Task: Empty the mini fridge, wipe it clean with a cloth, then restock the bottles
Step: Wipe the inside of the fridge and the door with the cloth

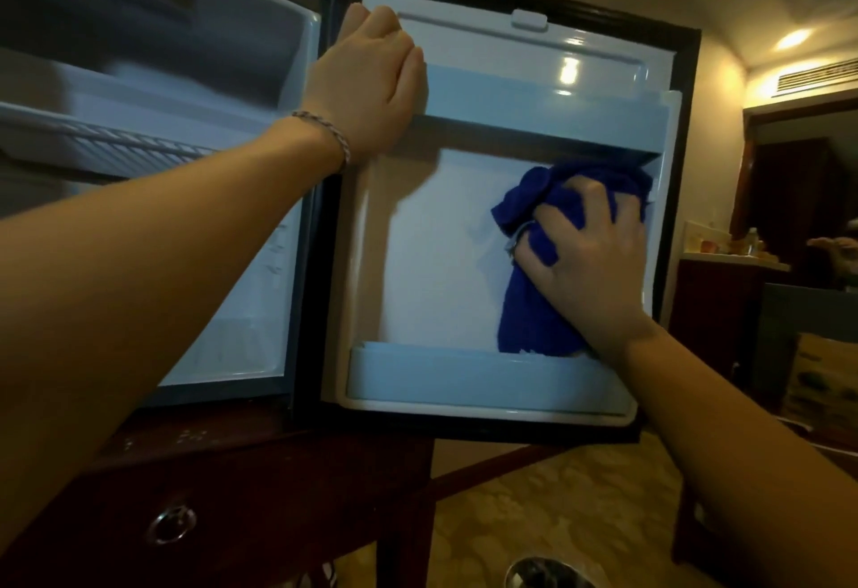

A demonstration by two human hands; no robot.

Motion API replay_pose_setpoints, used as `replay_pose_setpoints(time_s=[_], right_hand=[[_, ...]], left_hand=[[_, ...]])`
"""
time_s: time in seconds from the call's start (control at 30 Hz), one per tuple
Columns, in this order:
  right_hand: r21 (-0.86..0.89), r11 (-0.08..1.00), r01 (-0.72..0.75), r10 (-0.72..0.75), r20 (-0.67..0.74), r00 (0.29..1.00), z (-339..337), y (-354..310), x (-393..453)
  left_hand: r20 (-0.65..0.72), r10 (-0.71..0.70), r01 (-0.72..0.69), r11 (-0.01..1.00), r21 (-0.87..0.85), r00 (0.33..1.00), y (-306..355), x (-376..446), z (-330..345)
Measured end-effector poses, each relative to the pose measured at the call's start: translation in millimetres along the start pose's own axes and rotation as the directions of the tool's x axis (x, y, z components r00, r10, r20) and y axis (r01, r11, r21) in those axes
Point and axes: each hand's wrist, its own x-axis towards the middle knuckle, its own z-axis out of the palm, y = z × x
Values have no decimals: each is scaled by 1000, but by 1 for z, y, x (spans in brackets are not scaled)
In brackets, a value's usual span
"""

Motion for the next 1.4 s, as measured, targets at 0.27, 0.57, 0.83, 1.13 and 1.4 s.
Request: replay_pose_setpoints(time_s=[0.27, 0.57, 0.83, 1.13, 1.4], right_hand=[[315, 948, 41, -88, 137, 987, -1, -99, -22], [331, 912, 244, -291, 101, 951, 4, -89, -26], [94, 991, 93, -98, 51, 994, -15, 5, -11], [69, 998, -4, 17, -184, 983, -61, 33, 24], [43, 985, -165, 170, -165, 972, -89, 62, 39]], left_hand=[[13, -5, 5, 1000, 28, 1000, 3, 2, 7], [33, 8, -10, 998, 58, 999, 2, 2, 4], [18, 4, -5, 998, 61, 1000, 1, 0, 3], [53, -23, 19, 998, 60, 998, 3, -1, -5], [111, -33, 33, 999, 0, 993, 7, -1, -17]])
